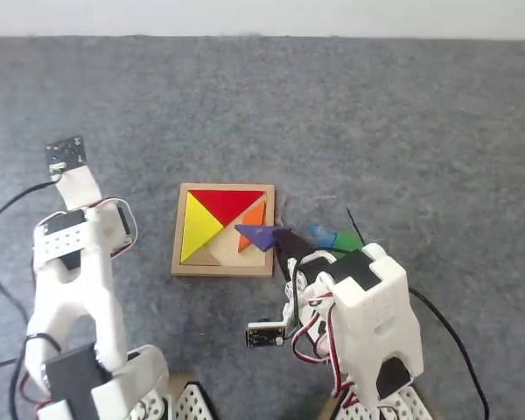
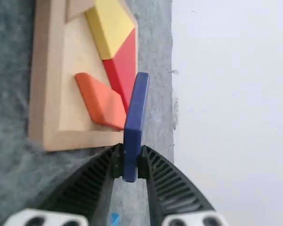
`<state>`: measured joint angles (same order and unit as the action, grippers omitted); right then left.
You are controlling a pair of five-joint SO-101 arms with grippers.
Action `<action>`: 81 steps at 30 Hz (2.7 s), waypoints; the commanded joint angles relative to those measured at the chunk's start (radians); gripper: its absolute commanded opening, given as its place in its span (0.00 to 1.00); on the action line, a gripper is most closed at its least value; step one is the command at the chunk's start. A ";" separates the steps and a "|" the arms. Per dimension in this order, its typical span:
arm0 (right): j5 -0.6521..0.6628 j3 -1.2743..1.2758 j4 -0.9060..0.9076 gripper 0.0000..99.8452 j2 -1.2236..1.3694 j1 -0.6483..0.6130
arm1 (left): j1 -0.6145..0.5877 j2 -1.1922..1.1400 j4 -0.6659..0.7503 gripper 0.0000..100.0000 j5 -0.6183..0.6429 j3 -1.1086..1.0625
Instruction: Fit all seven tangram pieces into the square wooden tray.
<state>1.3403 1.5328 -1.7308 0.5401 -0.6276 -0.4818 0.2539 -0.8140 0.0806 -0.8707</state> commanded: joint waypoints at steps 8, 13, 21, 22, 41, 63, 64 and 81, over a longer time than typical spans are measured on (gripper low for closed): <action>-0.141 0.055 -0.005 0.01 -0.134 0.022 | 0.008 0.002 0.023 0.01 -0.011 0.022; -0.272 0.097 -0.004 0.01 -0.269 0.035 | 0.008 0.002 0.023 0.01 -0.011 0.022; -0.405 0.091 0.228 0.01 -0.495 0.007 | 0.008 0.002 0.021 0.01 -0.011 0.022; -0.422 0.086 0.272 0.01 -0.533 0.007 | 0.008 0.002 0.021 0.01 -0.011 0.022; -1.097 -0.460 2.074 0.01 -1.383 -0.122 | 0.008 0.003 0.020 0.01 -0.012 0.022; -1.832 -0.509 2.290 0.01 -1.386 -0.191 | 0.008 0.003 0.018 0.01 -0.012 0.021; -1.854 -0.509 2.267 0.01 -1.356 -0.189 | 0.008 0.003 0.018 0.01 -0.012 0.021; -1.830 -0.658 2.371 0.01 -1.099 -0.168 | 0.008 0.002 0.018 0.01 -0.012 0.021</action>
<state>-0.4365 0.9298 0.6337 -0.5600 -0.8101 -0.4818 0.2539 -0.8140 0.0806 -0.8707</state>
